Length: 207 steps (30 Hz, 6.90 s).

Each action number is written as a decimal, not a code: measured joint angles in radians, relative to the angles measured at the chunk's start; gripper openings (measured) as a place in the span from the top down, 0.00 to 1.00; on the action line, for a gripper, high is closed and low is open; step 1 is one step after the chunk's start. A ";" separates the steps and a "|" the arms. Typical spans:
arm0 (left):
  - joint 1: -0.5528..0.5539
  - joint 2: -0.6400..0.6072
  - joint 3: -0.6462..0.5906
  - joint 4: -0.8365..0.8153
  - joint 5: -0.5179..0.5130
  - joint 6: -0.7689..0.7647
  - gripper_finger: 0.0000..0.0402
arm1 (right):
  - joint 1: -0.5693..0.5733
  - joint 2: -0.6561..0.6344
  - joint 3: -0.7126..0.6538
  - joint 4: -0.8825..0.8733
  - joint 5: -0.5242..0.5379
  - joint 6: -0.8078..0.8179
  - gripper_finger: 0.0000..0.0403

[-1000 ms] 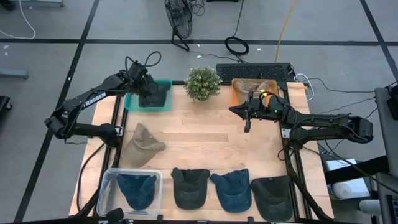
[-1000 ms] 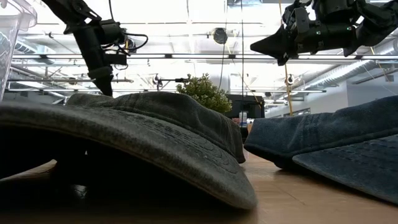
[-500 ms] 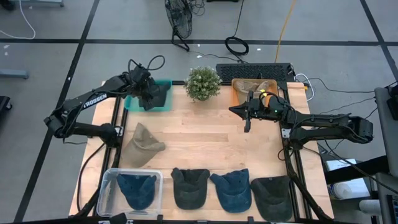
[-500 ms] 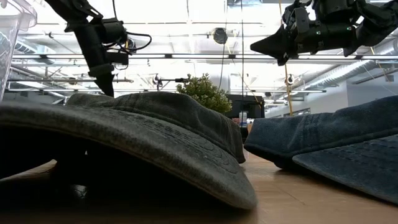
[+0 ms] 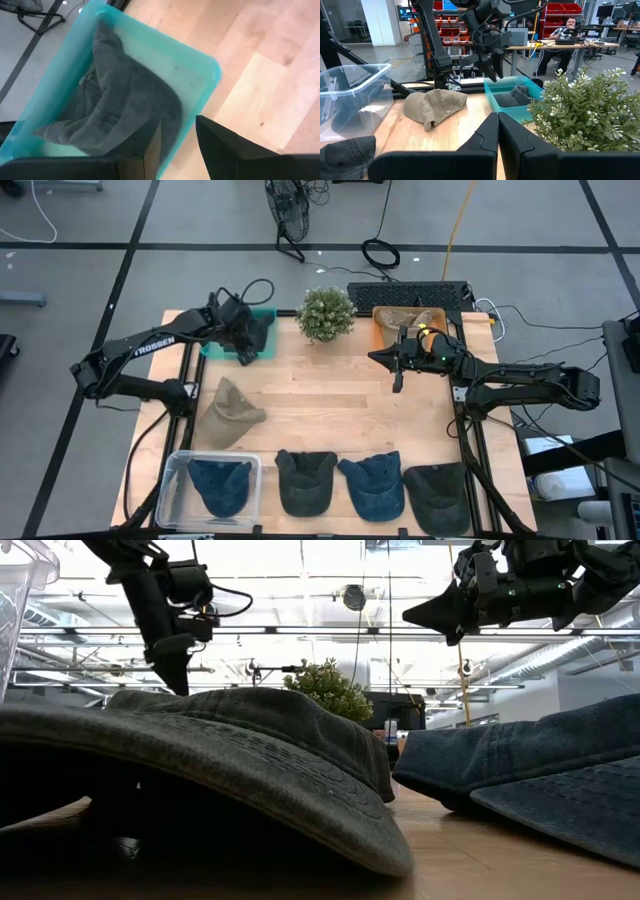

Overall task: Pick & Place hat
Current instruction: Put the blue cap into the transparent bin

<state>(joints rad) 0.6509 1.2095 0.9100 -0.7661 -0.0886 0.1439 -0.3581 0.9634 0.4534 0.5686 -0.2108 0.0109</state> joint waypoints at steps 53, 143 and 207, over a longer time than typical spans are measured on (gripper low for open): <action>-0.638 -0.245 -0.253 1.028 -0.048 -0.147 0.66 | 0.161 0.104 0.000 0.266 0.027 0.031 0.99; -0.934 -0.050 -0.252 1.348 -0.201 -0.166 0.66 | 0.412 0.110 0.000 0.068 0.262 0.033 0.84; -1.096 -0.199 -0.116 0.865 -0.372 -0.232 0.66 | 0.929 0.568 0.655 -0.800 0.415 0.249 0.84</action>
<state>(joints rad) -0.4452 1.0105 0.7944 0.0994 -0.4606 -0.0885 0.5712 1.5316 1.1084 -0.2311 0.2044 0.2596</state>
